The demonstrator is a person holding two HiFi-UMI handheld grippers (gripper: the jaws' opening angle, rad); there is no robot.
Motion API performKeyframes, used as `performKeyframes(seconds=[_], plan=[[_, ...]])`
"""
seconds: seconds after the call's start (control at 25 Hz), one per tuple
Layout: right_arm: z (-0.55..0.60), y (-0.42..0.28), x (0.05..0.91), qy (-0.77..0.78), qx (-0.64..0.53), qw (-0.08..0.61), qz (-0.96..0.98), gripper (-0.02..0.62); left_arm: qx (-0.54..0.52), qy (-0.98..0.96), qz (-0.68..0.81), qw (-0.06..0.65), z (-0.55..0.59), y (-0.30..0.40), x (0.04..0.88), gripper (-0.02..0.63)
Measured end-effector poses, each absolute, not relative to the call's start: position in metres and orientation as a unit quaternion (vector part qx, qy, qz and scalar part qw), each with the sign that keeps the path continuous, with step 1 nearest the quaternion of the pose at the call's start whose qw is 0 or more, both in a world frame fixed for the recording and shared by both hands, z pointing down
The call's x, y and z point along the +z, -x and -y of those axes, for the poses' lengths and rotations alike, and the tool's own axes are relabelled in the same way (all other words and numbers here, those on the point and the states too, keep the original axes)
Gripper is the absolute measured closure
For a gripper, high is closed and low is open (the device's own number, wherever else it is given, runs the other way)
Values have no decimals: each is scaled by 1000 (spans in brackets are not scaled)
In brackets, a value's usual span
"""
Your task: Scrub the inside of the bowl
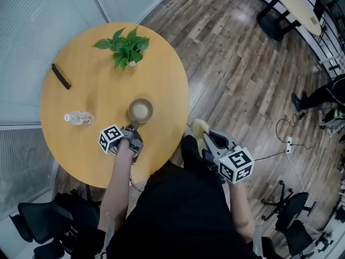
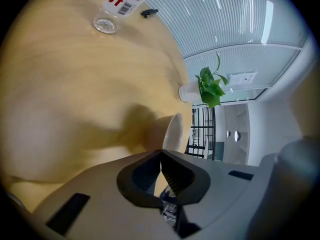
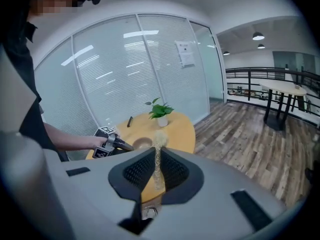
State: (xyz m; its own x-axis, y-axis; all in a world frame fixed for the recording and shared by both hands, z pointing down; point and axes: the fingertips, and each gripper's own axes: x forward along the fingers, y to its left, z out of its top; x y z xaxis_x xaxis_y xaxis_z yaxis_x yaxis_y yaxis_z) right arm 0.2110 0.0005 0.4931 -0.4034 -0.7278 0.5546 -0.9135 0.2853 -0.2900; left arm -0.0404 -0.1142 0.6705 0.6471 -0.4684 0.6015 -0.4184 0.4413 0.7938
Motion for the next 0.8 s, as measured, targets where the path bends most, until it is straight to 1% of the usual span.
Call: performKeyframes(seconds=[0.2, 0.68, 0.76, 0.8], plan=[[-2, -235, 492, -545, 304, 141, 768, 558, -30, -506, 430, 747, 119, 35, 677, 592], [2, -264, 491, -551, 309, 137, 763, 558, -42, -498, 434, 749, 120, 33, 681, 589], [4, -264, 490, -547, 307, 137, 767, 558, -50, -500, 432, 748, 119, 33, 679, 572], [5, -263, 490, -543, 306, 138, 770, 558, -55, -502, 432, 748, 119, 33, 679, 550]])
